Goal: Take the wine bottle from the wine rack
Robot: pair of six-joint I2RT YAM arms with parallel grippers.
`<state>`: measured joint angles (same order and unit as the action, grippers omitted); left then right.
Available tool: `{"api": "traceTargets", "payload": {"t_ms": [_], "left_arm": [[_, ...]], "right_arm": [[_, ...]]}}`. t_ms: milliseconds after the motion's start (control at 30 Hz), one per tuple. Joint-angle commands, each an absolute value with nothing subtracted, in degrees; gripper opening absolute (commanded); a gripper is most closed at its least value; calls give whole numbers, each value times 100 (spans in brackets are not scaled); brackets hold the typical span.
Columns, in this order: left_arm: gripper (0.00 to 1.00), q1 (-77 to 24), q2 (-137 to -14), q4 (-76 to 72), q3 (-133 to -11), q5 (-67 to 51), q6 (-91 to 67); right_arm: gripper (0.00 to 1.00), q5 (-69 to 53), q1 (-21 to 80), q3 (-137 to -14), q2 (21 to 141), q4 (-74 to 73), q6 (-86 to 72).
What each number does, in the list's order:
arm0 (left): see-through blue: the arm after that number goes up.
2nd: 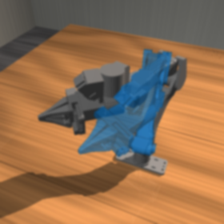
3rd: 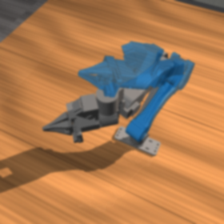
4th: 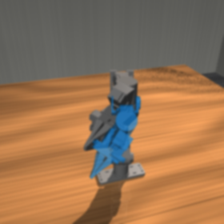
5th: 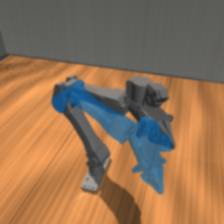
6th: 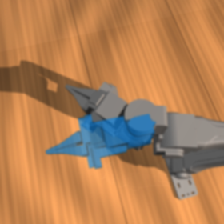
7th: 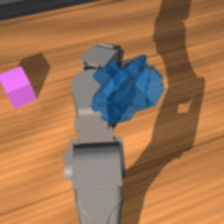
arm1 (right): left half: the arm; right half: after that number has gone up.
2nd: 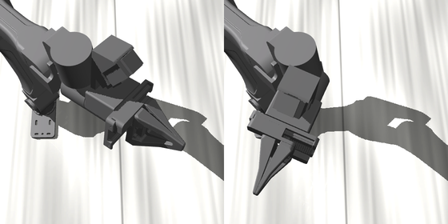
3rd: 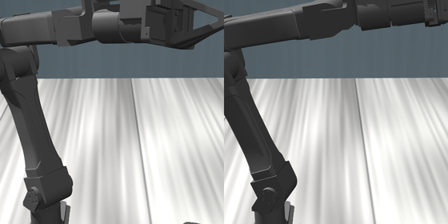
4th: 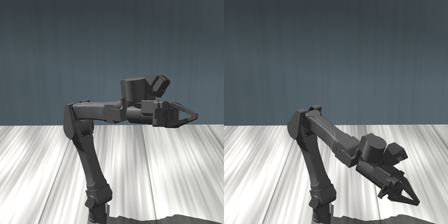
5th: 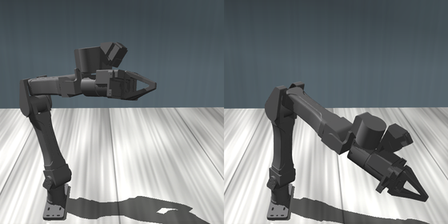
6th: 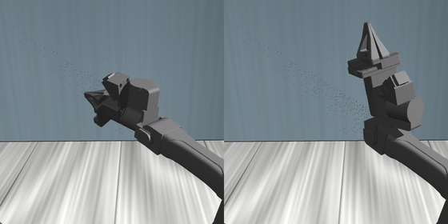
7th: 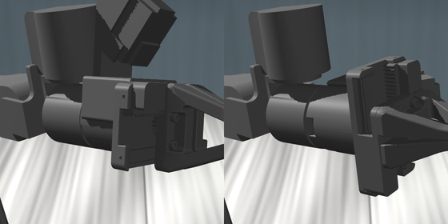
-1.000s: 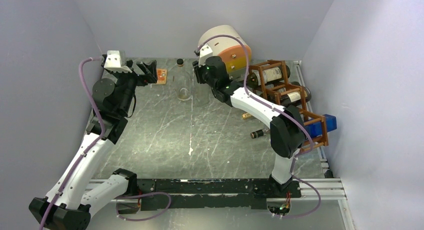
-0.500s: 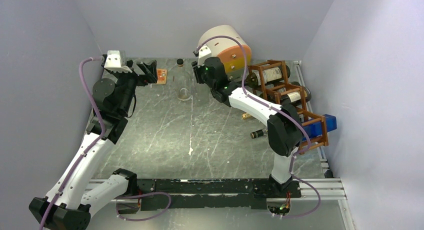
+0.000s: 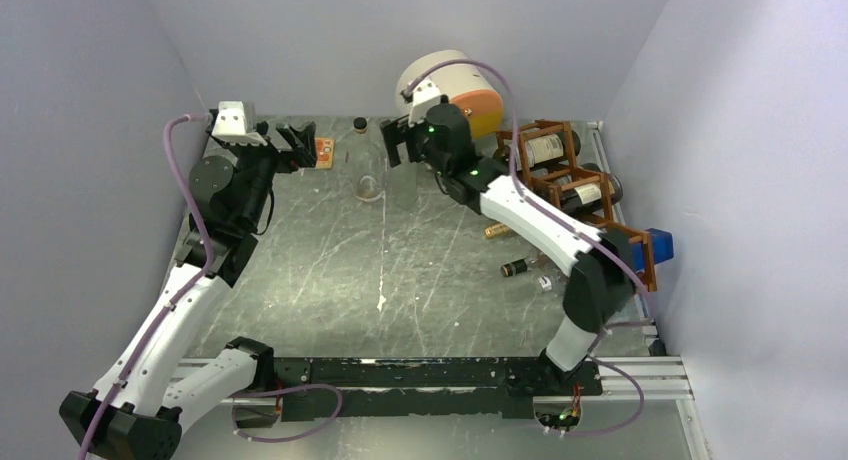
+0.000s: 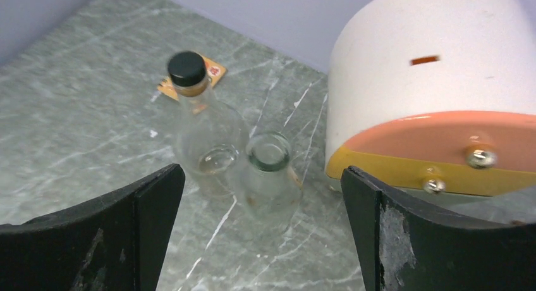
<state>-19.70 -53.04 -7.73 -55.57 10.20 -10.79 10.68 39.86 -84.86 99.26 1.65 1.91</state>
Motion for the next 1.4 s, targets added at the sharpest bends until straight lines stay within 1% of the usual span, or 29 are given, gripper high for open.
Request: {"api": "traceTargets", "payload": {"t_ms": [0,133,233,400,500,567,667,833,1033,1167,1267,1367], "left_arm": [[98,-2021,-5292,-1012,-5502,1014,-1034],[98,-2028,-5363,-1032,-5486,1111,-950],[98,-2038,-5398,-1050,-5460,1224,-881],[98,-2055,-5586,-943,-5576,1340,-890],[98,-2057,-5804,-433,-5982,1439,-1087],[98,-2057,-5918,-84,-6244,1370,-1164],[98,-2050,-5895,37,-6312,1250,-1088],[98,-2057,-5616,-171,-5963,1345,-951],[98,-2057,-5311,-212,-5706,1203,-974],[98,-2063,-5163,-228,-5663,1122,-1000],[98,-2074,-5114,-235,-5628,1125,-994],[98,-2087,-5086,-261,-5591,1152,-993]], "right_arm": [[100,1048,3999,-8443,8615,-765,51],[100,1499,3997,-7798,7488,-1485,97],[100,1723,3991,-7539,6656,-2250,297],[100,1309,3992,-7234,5604,-3866,1364],[100,980,3995,-7193,5100,-4796,2098],[100,870,3995,-7166,4800,-5300,2553],[100,896,3993,-7057,4428,-5872,3054],[100,1056,3999,-6723,4037,-6589,3917],[100,1324,4004,-6227,3953,-7573,4640],[100,993,4001,-6071,3966,-7682,5083],[97,1143,4001,-5874,4042,-7881,5516],[97,1235,4007,-5591,4093,-7848,5661]]}}
